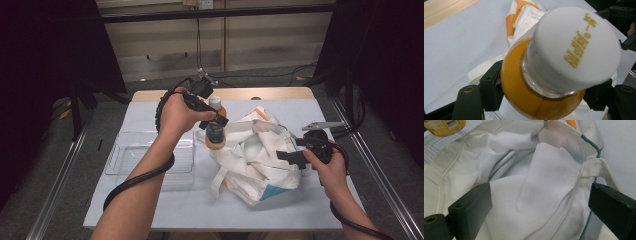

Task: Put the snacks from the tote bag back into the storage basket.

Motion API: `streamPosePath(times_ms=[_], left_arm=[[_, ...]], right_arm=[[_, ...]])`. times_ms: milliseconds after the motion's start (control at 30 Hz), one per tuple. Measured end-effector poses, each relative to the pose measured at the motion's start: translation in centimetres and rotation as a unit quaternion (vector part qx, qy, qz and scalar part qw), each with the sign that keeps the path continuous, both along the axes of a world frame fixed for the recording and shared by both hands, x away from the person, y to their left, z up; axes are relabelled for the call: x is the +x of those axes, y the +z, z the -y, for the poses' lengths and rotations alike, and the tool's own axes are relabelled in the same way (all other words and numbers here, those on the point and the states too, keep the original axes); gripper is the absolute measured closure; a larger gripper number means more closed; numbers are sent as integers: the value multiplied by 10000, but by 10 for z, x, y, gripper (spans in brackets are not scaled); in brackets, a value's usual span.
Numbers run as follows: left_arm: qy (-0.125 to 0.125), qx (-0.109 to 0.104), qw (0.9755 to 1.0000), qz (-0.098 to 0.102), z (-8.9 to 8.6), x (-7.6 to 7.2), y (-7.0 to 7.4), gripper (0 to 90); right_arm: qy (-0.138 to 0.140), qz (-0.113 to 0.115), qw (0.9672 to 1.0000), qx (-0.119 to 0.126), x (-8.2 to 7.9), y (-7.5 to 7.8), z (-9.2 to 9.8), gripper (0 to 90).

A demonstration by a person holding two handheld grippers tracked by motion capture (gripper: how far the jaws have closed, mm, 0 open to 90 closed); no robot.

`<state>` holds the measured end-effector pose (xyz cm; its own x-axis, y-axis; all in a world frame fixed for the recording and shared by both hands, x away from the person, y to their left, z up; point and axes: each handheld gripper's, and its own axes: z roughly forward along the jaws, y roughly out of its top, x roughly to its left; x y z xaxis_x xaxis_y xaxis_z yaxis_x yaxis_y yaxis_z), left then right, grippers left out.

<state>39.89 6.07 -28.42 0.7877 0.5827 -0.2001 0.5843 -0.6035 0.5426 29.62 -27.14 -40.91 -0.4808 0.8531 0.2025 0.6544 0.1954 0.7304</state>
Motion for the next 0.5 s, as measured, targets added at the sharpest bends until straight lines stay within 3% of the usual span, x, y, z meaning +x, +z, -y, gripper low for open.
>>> streamPosePath(times_ms=[500], left_arm=[[186,122,9998,-16,-21,2,7,299]], right_arm=[[53,30,10000,26,0,1,-3,50]])
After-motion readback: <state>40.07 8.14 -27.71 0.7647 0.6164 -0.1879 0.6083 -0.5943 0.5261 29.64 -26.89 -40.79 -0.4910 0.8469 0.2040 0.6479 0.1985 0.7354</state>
